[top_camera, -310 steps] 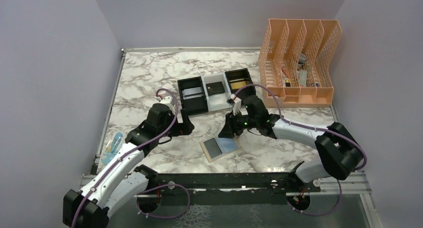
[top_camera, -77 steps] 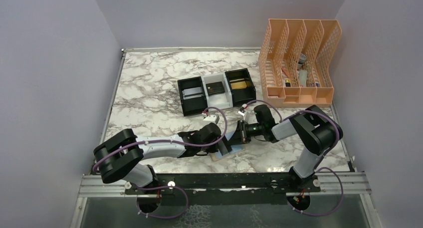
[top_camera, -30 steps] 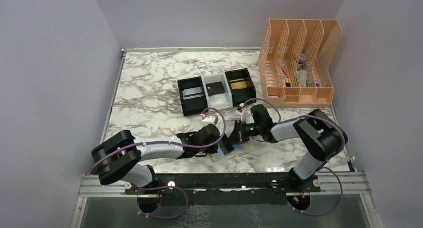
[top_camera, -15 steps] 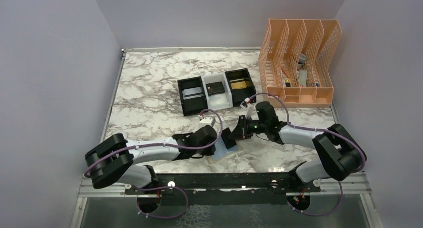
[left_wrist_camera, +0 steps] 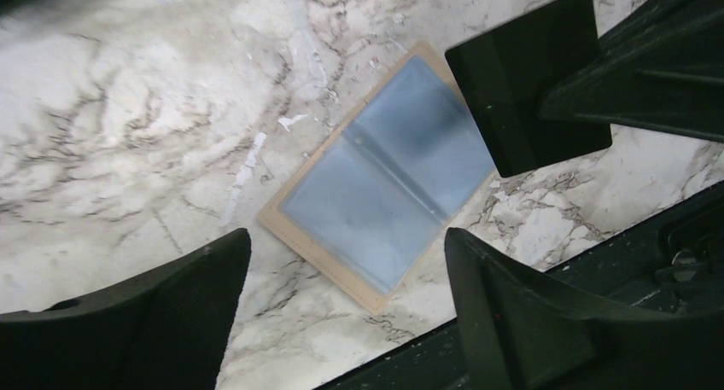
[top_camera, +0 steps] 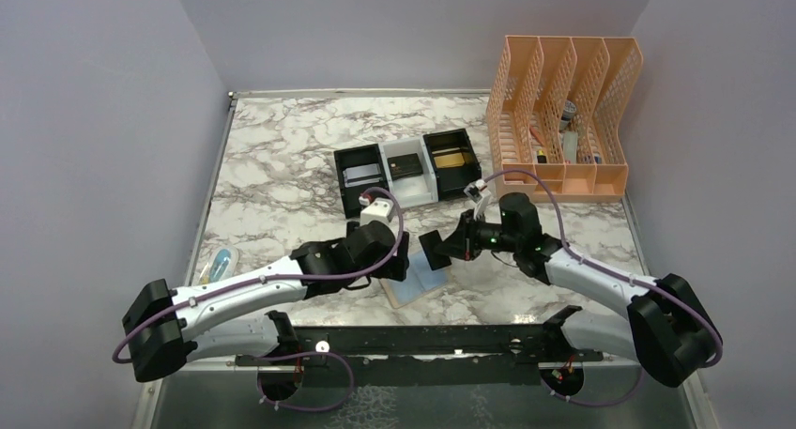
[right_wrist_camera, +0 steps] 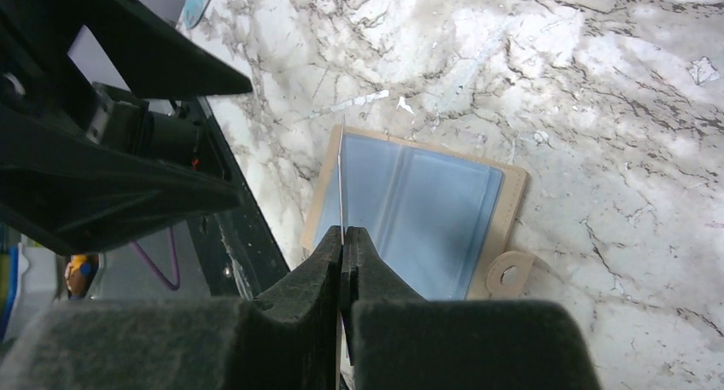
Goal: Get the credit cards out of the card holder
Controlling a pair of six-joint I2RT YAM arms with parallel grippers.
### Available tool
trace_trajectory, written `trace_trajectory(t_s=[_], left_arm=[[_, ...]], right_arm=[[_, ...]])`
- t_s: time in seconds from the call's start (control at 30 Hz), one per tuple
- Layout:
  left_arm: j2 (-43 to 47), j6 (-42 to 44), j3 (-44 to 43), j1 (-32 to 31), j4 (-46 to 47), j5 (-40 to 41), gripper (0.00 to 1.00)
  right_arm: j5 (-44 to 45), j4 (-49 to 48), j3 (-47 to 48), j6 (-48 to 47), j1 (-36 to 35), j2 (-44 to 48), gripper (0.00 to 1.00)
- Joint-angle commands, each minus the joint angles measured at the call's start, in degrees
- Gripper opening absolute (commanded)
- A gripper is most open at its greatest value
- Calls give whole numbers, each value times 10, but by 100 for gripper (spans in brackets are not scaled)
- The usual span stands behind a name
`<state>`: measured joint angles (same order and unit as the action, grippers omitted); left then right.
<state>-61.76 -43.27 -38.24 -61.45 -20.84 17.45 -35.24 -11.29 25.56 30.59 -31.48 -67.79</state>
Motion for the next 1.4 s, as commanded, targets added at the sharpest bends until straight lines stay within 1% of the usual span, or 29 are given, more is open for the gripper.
trace_trajectory(t_s=[0.0,0.03,0.07,0.1,0.17,0.27,0.37,0.43,0.5,0.57,0.63,0.7,0.8,0.83,0.9,0.97,1.03,1.17,1.37], left_arm=[[25,50,-81,7,-142,72,93],[30,60,-97,12,-161,85,97],[33,73,-109,19,-176,95,99],[37,86,-117,31,-186,100,99],[37,114,-129,74,-196,91,99],[38,154,-123,187,-190,38,99],[56,176,-105,300,-170,-5,99],[78,179,-88,353,-149,-19,99],[97,179,-74,386,-141,-14,99],[114,175,-70,394,-147,12,99],[135,170,-65,394,-152,38,99],[157,163,-60,393,-156,54,99],[186,150,-53,393,-156,66,99],[193,149,-52,393,-156,72,99],[203,148,-52,394,-159,86,99],[213,145,-51,394,-160,94,99],[219,144,-50,394,-160,94,99],[225,143,-50,393,-160,95,99],[232,142,-50,393,-161,101,99]], right_arm=[[-24,-54,-17,-15,1,34,1],[-26,-62,-17,-15,1,40,1],[-29,-66,-16,-15,1,49,1],[-32,-68,-15,-17,1,58,1],[-34,-73,-14,-27,0,79,1],[-23,-64,-7,-55,-2,109,1],[0,-30,19,-99,-5,135,1],[30,-9,37,-130,-10,146,1],[59,-4,48,-156,-17,148,1],[91,-4,60,-190,-32,138,1],[138,2,84,-238,-67,113,1],[222,10,114,-305,-132,76,1],[351,2,162,-417,-226,-3,1],[384,-5,178,-456,-243,-31,1],[420,-18,206,-542,-253,-80,1],[459,-63,225,-610,-254,-127,1],[464,-101,241,-667,-254,-159,1],[417,-120,277,-752,-254,-215,1],[407,-123,346,-772,-254,-289,1]])
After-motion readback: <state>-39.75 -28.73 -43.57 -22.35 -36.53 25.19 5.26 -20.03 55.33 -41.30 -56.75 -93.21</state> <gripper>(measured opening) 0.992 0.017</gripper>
